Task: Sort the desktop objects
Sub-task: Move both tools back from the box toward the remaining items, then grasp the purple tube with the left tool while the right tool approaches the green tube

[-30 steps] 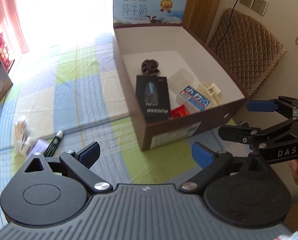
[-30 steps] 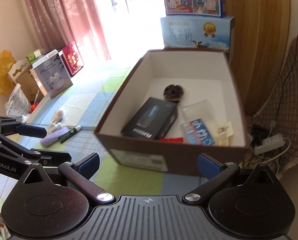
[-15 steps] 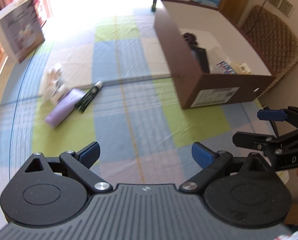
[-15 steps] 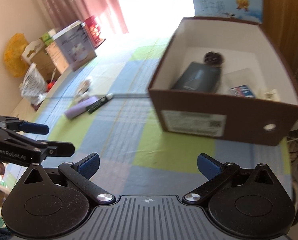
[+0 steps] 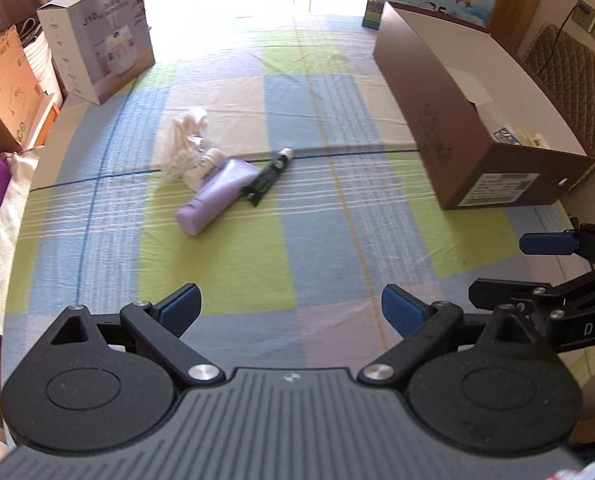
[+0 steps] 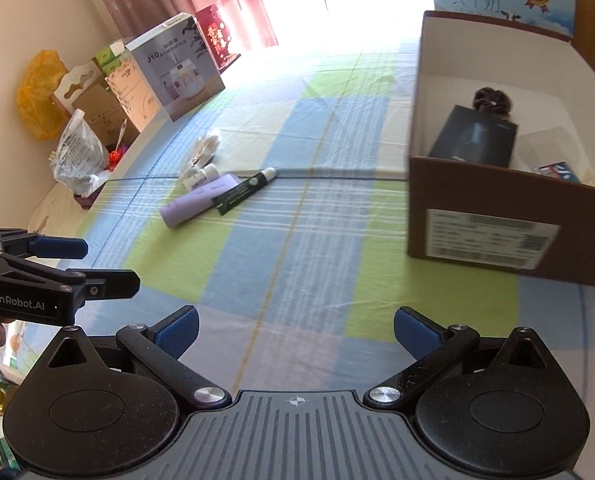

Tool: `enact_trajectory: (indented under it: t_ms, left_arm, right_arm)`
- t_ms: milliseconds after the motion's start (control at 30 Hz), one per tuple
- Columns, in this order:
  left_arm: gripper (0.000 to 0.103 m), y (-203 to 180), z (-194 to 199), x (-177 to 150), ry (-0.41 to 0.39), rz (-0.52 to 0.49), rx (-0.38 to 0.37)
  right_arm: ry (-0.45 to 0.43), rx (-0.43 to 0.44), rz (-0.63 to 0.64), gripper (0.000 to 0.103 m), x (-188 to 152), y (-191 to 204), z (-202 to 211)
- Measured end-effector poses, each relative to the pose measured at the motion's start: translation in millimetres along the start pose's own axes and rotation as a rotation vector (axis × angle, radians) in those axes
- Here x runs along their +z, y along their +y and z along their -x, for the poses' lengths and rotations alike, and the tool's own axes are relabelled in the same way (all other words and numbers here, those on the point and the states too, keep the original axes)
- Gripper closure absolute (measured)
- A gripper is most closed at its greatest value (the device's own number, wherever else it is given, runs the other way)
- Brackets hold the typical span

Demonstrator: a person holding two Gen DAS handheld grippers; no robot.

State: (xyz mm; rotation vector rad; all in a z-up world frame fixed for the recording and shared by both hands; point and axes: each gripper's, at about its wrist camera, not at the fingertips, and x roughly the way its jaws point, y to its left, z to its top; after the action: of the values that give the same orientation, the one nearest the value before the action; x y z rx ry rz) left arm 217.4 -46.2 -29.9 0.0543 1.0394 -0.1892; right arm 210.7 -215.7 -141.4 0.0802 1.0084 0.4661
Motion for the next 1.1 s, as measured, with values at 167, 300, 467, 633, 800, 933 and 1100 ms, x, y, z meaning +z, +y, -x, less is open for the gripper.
enact_trajectory:
  t_ms: [167,300,467,633,800,933,1100]
  left_arm:
    - [0.011,26.1,-6.7,0.5,-0.024,-0.009,0.028]
    - [0.016,43.3,-16.5,5.6,-0.046,-0.029,0.043]
    - [0.022,60.0,-34.6,17.5,-0.072,-0.085,0.061]
    - [0.024,70.2,-56.2,30.6,-0.083,-0.145,0.048]
    - [0.039,72.4,-83.2,41.9,-0.058,-0.21,0.03]
    - [0.04,69.9,-103.8,47.3,-0.033,-0.266,0.031]
    - [0.071,68.4,-118.8,49.9,0.002,-0.301,0.008]
  right_arm:
    - [0.006,-0.008,-0.008,0.002,4.7,16.5,-22.3]
    - [-0.004,-0.035,-0.018,0.002,9.7,26.0,-37.9]
    - [-0.008,-0.076,-0.067,0.002,15.2,24.9,-52.3]
    - [-0.006,-0.118,-0.126,0.002,15.5,17.1,-59.2]
    - [0.003,-0.15,-0.185,0.002,10.8,6.6,-60.8]
    - [0.009,-0.169,-0.226,0.002,7.3,-1.2,-60.1]
    - [0.024,-0.182,-0.249,0.002,4.1,-7.9,-60.0]
